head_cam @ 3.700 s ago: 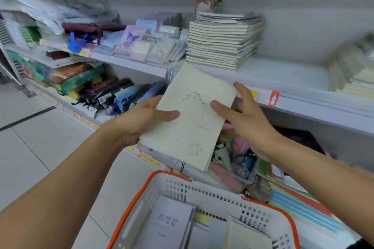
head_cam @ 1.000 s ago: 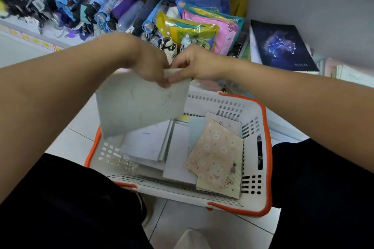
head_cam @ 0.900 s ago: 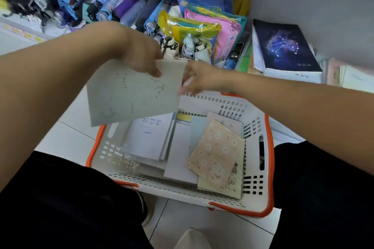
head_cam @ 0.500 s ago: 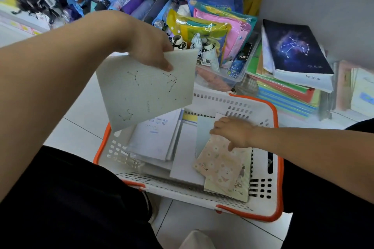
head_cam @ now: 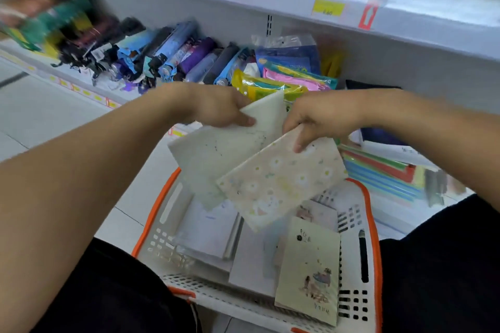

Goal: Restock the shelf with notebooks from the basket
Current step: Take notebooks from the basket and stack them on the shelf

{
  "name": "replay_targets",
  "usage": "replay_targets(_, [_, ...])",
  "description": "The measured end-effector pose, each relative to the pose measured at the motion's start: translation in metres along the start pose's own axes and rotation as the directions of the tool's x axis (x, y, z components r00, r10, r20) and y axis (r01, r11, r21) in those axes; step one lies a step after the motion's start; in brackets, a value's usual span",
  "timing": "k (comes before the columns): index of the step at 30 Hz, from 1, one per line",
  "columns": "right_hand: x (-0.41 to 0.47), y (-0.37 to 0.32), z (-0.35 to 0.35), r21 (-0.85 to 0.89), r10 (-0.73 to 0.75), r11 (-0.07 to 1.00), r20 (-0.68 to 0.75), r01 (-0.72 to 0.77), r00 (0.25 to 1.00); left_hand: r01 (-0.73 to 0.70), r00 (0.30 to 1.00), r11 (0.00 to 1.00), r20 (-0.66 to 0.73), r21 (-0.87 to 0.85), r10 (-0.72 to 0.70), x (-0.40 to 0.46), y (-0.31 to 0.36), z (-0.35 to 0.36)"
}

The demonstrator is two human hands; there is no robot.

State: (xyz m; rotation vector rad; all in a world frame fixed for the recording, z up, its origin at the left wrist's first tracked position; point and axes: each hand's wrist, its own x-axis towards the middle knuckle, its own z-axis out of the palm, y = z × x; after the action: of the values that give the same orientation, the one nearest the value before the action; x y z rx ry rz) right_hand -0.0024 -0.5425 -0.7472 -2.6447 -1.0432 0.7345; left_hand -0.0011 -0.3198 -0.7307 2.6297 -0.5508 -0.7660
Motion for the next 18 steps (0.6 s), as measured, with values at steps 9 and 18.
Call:
replay_targets(9, [-0.005,-0.018,-0.047,0.233,0.05,0.965,-0.613,0.12,0.788,-0.173,0.978,0.798,-0.198,-0.577,0.069,-0.018,0.02,-0.006])
replay_targets(18, [-0.003,-0.033,-0.046,0.691,0.5,0.688,-0.673,0.223,0.545,-0.44,0.767,0.411,-0.572,-0.799,-0.291,-0.018,0.002,-0.055])
